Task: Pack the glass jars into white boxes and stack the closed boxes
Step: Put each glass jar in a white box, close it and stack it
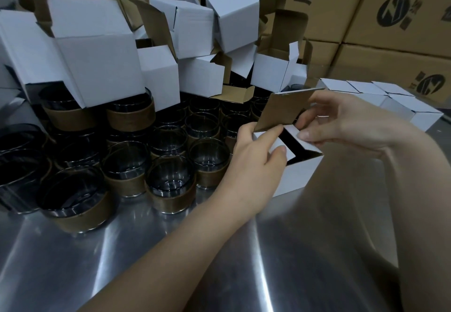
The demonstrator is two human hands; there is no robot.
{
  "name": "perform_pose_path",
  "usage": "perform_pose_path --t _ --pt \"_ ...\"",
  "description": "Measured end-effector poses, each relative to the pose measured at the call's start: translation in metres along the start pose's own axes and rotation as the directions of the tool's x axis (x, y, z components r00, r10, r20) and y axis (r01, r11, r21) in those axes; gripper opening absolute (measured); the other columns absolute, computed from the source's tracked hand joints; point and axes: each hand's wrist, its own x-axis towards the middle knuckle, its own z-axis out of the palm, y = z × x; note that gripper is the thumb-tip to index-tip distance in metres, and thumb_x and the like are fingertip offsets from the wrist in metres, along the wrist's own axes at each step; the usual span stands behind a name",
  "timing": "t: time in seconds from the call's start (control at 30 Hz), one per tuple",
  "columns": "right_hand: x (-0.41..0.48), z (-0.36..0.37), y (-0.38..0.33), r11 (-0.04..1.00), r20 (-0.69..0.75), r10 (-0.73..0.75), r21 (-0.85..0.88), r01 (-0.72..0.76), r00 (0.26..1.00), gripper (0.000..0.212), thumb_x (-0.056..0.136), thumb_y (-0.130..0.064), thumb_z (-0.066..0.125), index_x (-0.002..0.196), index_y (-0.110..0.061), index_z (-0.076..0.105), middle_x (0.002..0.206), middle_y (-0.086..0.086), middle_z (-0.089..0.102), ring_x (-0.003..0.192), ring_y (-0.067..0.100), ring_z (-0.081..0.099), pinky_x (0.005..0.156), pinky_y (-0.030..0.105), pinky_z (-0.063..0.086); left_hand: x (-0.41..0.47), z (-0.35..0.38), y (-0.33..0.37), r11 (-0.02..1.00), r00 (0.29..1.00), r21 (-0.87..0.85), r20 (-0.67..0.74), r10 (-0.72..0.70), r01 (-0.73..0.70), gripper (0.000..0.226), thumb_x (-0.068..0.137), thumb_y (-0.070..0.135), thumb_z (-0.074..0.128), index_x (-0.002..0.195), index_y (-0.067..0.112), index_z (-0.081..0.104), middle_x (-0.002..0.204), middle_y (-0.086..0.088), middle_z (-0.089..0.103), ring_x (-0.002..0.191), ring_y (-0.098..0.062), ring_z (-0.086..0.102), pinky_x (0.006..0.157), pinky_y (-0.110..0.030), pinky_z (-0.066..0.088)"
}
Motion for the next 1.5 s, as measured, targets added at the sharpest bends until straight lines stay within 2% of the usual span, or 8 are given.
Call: perform_pose_path --t 0.13,0.23,0.37,0.5,0.7,0.87,1.03,1.5 --pt "0.004 0.004 0.002 0.992 -0.019 -0.052 -0.112 0.050 0.998 0.046 0.073 0.014 0.074 0.099 -0.022 0.064 0.091 0.010 0.061 0.053 0.009 0.057 0.054 0.018 0.050 0.000 0.000 0.001 0.991 0.994 -0.121 -0.096 0.046 -0.057 0.032 0.092 0.004 0.053 0.104 0.028 0.035 0.113 0.004 0.043 0.088 0.001 0.048 0.081 -0.016 0.044" --pt "0.003 -0.001 0.006 0.980 0.011 -0.074 -0.183 0.075 0.997 0.039 0.074 0.009 0.076 0.108 -0.005 0.065 0.086 0.008 0.063 0.060 0.012 0.056 0.060 0.023 0.050 -0.001 0.000 0.001 0.973 0.990 -0.209 -0.123 0.073 -0.098 0.056 0.090 -0.003 0.052 0.118 0.037 0.026 0.123 0.005 0.051 0.099 -0.021 0.057 0.092 -0.039 0.050" --pt "-0.003 -0.008 0.003 0.954 0.074 -0.146 -0.254 0.160 0.987 0.043 0.076 0.011 0.072 0.098 -0.026 0.076 0.082 -0.003 0.072 0.073 0.010 0.065 0.066 0.017 0.052 0.000 0.002 -0.001 0.978 0.991 -0.190 -0.121 0.060 -0.082 0.077 0.093 0.002 0.054 0.142 0.048 0.017 0.127 0.009 0.053 0.112 -0.006 0.054 0.093 -0.015 0.044" --pt "-0.007 -0.013 0.003 0.978 0.127 -0.108 -0.167 0.129 0.986 0.035 0.074 -0.007 0.075 0.098 -0.032 0.078 0.103 0.001 0.075 0.098 0.020 0.071 0.089 0.029 0.056 0.001 0.003 -0.003 0.986 0.985 -0.103 -0.133 0.113 -0.128 0.048 0.096 0.001 0.050 0.134 0.030 0.051 0.128 0.004 0.050 0.113 0.003 0.047 0.090 -0.002 0.035" --pt "-0.009 -0.015 0.006 0.998 0.161 -0.025 -0.049 0.034 0.987 0.035 0.091 0.010 0.050 0.102 -0.010 0.077 0.117 0.003 0.069 0.108 0.023 0.067 0.088 0.028 0.056 0.002 0.001 -0.002 0.985 0.988 -0.151 -0.143 0.062 -0.083 0.043 0.092 -0.009 0.038 0.111 0.010 0.072 0.125 0.005 0.052 0.118 -0.001 0.045 0.092 0.000 0.030" --pt "-0.013 -0.021 0.004 0.984 0.245 -0.026 -0.164 0.068 0.969 0.035 0.068 -0.027 0.072 0.102 -0.027 0.078 0.127 -0.018 0.061 0.112 0.004 0.061 0.087 0.023 0.050 0.000 -0.001 0.002 0.986 0.994 -0.144 -0.087 0.073 -0.085 0.047 0.080 0.025 0.039 0.113 0.017 0.071 0.122 0.016 0.051 0.109 0.013 0.044 0.085 0.004 0.026" --pt "-0.011 -0.020 0.010 0.983 0.312 -0.046 -0.155 0.099 0.949 0.052 0.061 -0.015 0.079 0.112 -0.019 0.072 0.131 -0.016 0.061 0.087 0.018 0.060 0.073 0.020 0.054 -0.003 0.000 0.005 0.995 0.995 -0.031 -0.025 0.097 -0.097 0.051 0.076 0.051 0.061 0.116 0.020 0.066 0.120 0.023 0.046 0.109 0.018 0.041 0.082 0.007 0.024" --pt "-0.008 -0.023 0.013 0.977 0.277 -0.130 -0.126 0.170 0.952 0.046 0.060 -0.029 0.079 0.106 -0.027 0.076 0.126 -0.007 0.067 0.119 0.031 0.061 0.105 0.052 0.045 -0.001 -0.004 0.001 0.977 0.980 0.094 -0.032 0.197 -0.193 0.035 0.088 0.025 0.069 0.122 0.018 0.063 0.108 0.027 0.044 0.101 0.022 0.040 0.086 0.006 0.023"
